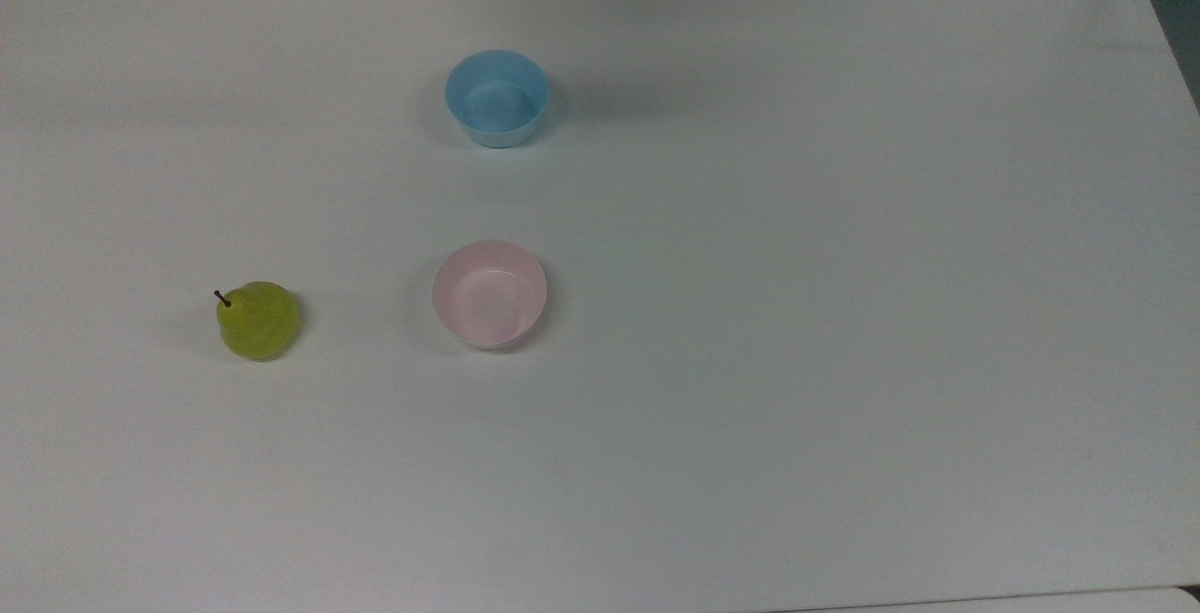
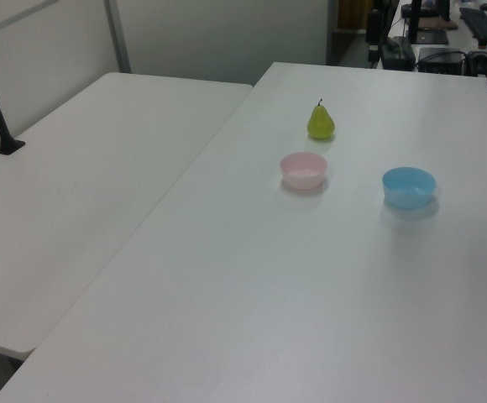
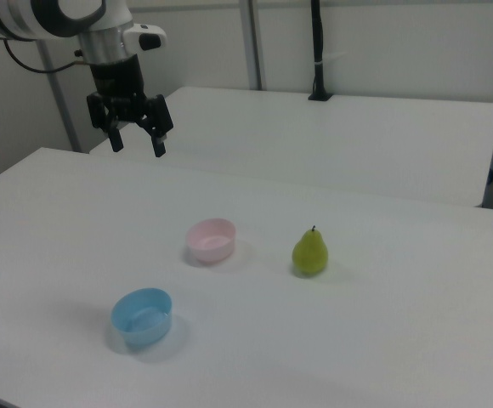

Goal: Place the pear in the bowl

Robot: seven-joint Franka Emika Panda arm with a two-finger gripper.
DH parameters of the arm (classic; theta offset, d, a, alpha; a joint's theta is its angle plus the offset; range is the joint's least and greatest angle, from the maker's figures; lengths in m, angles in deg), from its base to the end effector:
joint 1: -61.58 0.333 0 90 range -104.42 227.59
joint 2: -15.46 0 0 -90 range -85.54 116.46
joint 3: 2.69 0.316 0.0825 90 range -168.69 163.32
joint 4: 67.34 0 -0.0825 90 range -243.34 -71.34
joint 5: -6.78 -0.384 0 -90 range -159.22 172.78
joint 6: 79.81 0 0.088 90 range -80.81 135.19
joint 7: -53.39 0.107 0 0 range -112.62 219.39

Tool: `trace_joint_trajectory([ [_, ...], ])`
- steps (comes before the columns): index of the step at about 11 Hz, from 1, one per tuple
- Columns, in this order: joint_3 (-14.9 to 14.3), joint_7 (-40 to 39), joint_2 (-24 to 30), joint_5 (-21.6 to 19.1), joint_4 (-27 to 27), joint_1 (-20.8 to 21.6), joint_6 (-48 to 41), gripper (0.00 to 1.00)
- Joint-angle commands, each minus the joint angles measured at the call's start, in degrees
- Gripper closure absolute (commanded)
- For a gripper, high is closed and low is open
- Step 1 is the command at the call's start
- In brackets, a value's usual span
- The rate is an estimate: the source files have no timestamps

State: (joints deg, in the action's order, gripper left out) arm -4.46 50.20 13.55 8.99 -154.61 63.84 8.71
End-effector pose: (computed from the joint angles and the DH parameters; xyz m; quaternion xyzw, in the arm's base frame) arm 0.5625 0.0009 0.6261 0.9993 0.0317 -0.0062 0.0197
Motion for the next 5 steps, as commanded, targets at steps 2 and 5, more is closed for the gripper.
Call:
trace_joint_trajectory([
  [2,-0.34,-0.77,0.24,1.13,0.08,0.55,-1.42,0.00],
  [5,-0.16,-0.77,-0.11,1.04,-0.01,0.64,-1.34,0.00],
])
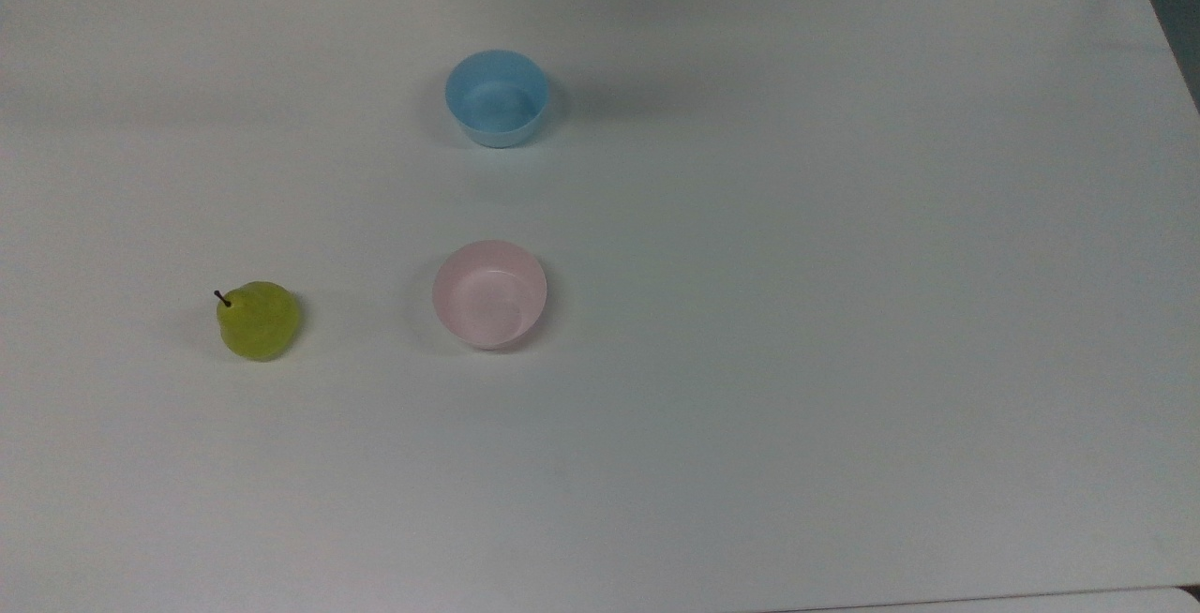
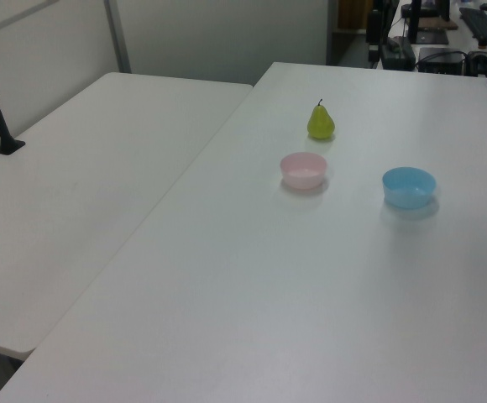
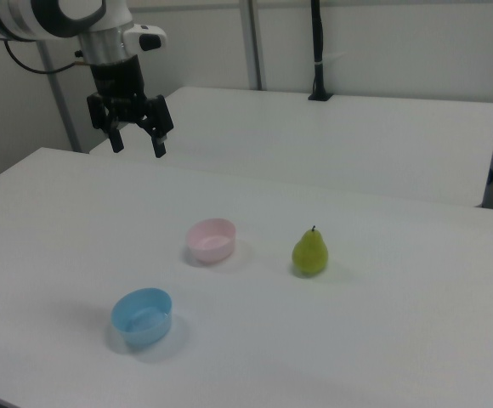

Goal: Place the pear in the bowl

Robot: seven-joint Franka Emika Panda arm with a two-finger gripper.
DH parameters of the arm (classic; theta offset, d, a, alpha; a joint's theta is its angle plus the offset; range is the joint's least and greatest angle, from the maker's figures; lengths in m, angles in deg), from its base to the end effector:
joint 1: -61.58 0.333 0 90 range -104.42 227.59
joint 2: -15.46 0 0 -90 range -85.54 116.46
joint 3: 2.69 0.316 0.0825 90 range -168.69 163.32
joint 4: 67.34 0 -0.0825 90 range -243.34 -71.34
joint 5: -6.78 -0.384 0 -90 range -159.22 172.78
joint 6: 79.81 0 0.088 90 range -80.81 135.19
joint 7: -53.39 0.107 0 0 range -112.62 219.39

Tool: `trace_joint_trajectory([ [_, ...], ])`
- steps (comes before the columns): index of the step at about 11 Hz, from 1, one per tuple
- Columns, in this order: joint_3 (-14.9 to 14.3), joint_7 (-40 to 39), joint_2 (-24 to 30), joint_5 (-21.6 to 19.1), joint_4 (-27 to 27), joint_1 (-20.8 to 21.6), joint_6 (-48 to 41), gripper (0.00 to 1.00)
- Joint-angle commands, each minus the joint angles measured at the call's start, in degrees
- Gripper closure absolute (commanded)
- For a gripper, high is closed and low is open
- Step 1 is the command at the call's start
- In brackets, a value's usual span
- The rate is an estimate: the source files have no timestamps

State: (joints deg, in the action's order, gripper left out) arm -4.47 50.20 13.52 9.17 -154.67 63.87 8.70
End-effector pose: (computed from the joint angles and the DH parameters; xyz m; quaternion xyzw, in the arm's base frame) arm 0.5627 0.0008 0.6254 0.9992 0.0319 -0.0071 0.0212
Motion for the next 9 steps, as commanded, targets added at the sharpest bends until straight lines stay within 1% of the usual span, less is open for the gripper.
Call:
trace_joint_trajectory([
  [1,-0.07,-0.77,-0.17,0.86,-0.03,0.70,-1.24,0.00],
  [4,0.02,-0.85,-0.52,0.86,-0.47,0.61,-0.62,0.00],
  [5,0.02,-1.29,-1.74,0.95,0.05,0.70,-0.36,0.00],
  [7,0.02,-1.38,-3.33,1.83,0.14,0.70,4.10,0.00],
  [9,-0.41,-1.38,-4.82,1.92,0.14,0.17,5.88,0.00],
])
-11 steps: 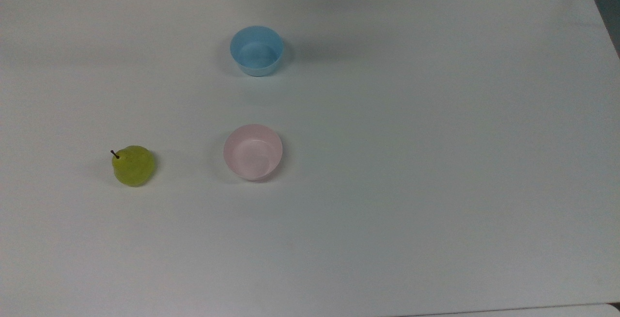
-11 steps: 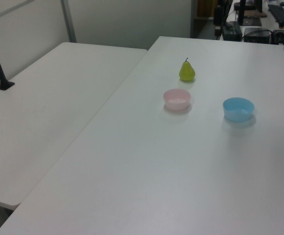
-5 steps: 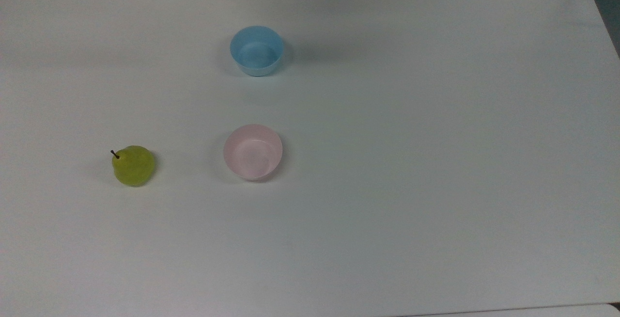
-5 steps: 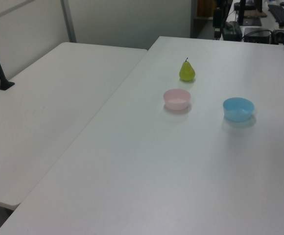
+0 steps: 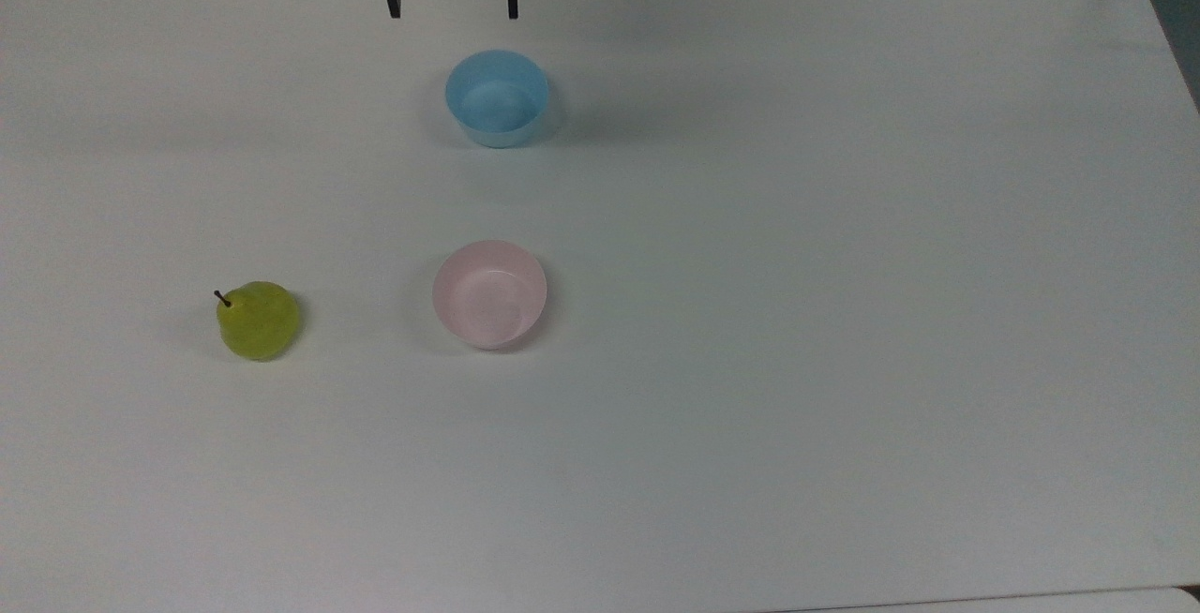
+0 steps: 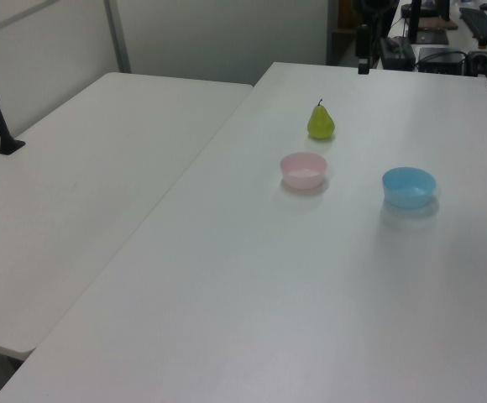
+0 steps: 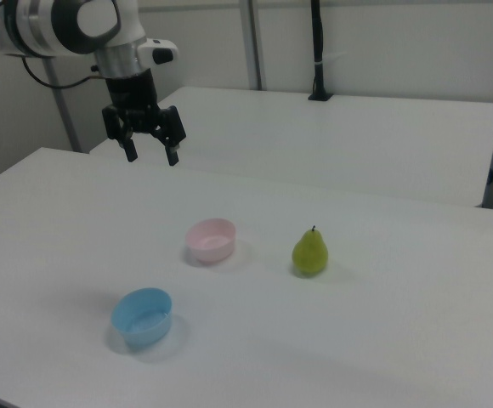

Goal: Place the pear in the bowl
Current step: 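Move the open gripper over the green pear and lower it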

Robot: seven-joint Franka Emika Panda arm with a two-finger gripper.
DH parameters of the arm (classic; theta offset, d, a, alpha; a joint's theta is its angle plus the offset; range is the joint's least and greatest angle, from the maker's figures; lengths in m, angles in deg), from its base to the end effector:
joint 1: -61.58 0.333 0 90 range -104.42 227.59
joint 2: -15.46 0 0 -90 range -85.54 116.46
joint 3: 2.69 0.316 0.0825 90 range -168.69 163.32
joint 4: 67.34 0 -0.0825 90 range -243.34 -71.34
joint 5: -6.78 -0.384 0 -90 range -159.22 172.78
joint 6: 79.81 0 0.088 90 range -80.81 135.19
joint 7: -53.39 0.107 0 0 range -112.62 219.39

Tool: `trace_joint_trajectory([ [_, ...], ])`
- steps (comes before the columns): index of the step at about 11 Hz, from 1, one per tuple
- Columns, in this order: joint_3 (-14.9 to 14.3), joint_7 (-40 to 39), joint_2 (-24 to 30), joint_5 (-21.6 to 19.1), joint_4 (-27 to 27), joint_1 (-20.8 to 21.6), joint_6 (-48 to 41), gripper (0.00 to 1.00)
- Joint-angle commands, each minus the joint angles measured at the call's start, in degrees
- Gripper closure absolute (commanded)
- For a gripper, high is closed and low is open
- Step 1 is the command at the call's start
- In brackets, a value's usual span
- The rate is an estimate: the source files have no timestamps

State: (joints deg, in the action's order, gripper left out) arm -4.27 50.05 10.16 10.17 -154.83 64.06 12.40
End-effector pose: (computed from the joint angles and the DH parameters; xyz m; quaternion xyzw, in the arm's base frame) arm 0.5858 0.0038 0.5961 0.9988 0.0383 -0.0057 0.0307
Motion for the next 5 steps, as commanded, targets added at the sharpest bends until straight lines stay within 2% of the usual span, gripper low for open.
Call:
trace_joint_trajectory([
  [1,-0.78,-1.14,-2.95,1.00,0.31,-0.37,4.01,0.00],
  [5,-0.78,-1.23,-9.19,1.79,0.31,-5.89,17.18,0.00],
])
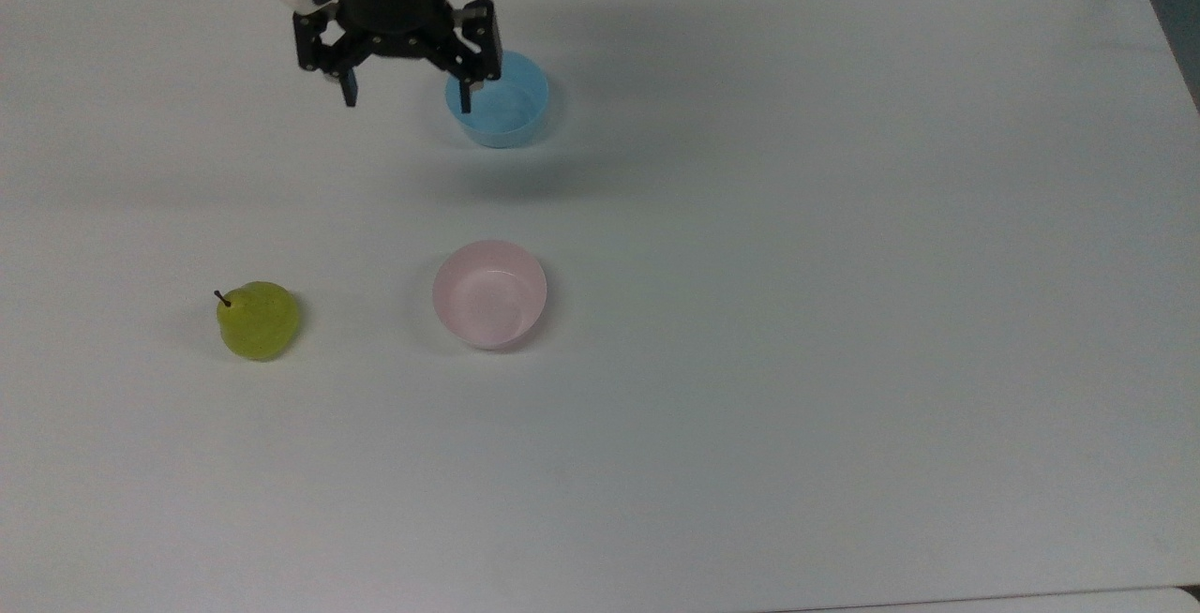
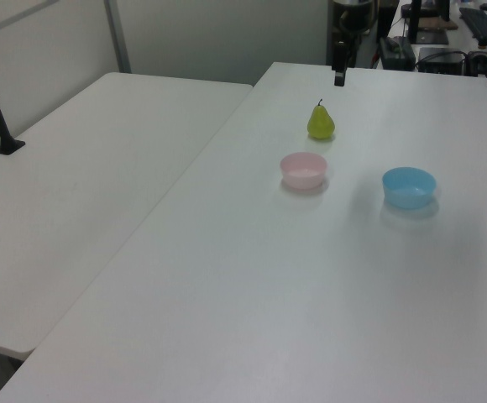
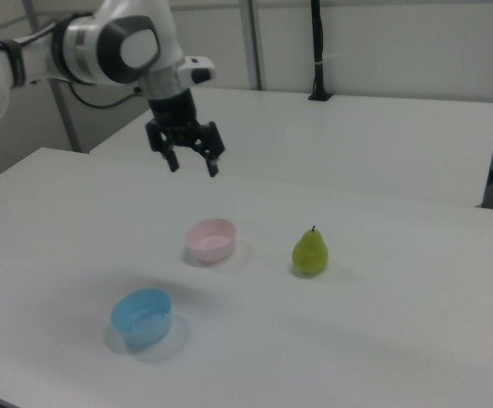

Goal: Place the pear in the bowl
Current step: 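Move the open gripper over the green pear and lower it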

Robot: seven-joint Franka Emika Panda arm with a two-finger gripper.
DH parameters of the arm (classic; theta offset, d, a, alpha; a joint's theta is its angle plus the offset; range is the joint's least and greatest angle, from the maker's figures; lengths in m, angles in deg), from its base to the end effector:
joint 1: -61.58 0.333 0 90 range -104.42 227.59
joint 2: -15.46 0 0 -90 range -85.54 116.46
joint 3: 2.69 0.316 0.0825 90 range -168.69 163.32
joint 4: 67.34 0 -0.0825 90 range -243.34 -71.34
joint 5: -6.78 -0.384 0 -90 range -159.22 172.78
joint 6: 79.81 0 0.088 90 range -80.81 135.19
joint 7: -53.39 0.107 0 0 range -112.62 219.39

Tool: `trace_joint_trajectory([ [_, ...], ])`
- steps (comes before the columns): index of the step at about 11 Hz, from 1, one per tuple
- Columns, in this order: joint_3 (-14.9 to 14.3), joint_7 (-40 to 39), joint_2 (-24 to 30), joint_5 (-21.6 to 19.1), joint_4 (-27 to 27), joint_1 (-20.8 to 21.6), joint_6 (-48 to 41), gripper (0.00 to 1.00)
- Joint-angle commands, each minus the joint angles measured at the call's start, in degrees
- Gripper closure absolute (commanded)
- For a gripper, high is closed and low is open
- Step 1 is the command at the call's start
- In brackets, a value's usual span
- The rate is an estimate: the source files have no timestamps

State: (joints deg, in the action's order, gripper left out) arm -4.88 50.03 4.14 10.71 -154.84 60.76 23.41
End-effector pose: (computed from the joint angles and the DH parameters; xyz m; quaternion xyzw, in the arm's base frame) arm 0.6299 -0.0368 0.5497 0.9985 0.0101 0.0363 0.0395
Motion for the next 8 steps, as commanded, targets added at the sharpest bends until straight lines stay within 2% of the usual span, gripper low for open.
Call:
trace_joint_trajectory([
  [1,-0.18,-1.13,-4.83,2.13,0.31,-3.56,8.81,0.00],
  [8,-0.18,-1.31,-15.03,2.93,0.40,-9.72,23.31,0.00],
])
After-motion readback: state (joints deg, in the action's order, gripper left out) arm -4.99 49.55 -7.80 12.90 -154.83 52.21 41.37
